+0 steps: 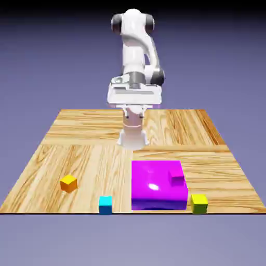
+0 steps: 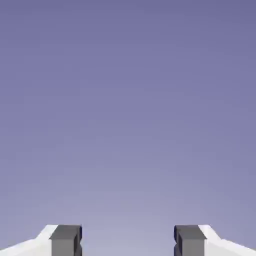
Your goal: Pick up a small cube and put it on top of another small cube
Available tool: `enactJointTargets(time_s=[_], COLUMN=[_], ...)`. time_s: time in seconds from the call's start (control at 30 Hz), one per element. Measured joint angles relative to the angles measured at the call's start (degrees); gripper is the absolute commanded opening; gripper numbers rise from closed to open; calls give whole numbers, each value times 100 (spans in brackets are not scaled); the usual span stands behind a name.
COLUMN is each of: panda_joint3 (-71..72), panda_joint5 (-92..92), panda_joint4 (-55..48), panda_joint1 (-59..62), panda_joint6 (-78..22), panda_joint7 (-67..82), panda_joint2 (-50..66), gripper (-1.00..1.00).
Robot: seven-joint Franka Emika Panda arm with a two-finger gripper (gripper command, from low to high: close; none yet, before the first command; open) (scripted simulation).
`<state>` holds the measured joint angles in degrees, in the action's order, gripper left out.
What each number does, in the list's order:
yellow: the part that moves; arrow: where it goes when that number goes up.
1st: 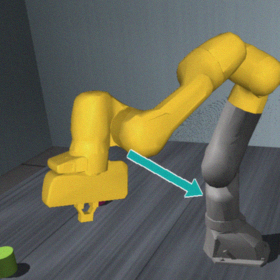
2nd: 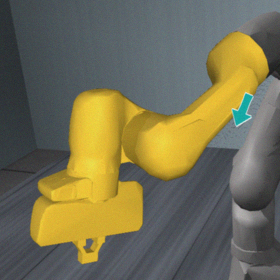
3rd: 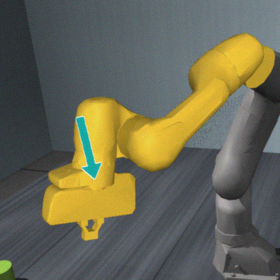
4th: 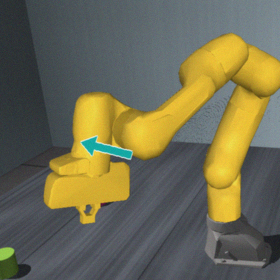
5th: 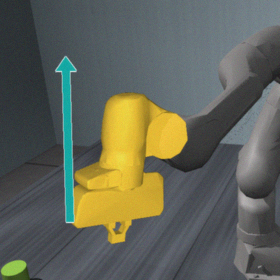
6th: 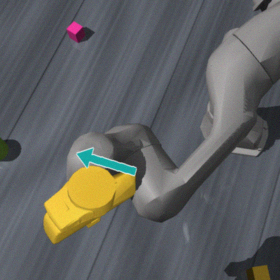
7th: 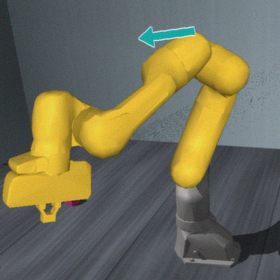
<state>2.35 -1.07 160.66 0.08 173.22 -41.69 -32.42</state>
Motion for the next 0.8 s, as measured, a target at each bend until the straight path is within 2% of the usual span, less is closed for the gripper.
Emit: enactJointTargets(time_s=[0.8], panda_joint3=[-1273], panda_joint5=[-2526], panda_joint4=[-2852], panda_joint1=[-3232], panda_joint6=[-2081], panda_joint7=[-5979], panda_joint2=[4198], gripper=[0])
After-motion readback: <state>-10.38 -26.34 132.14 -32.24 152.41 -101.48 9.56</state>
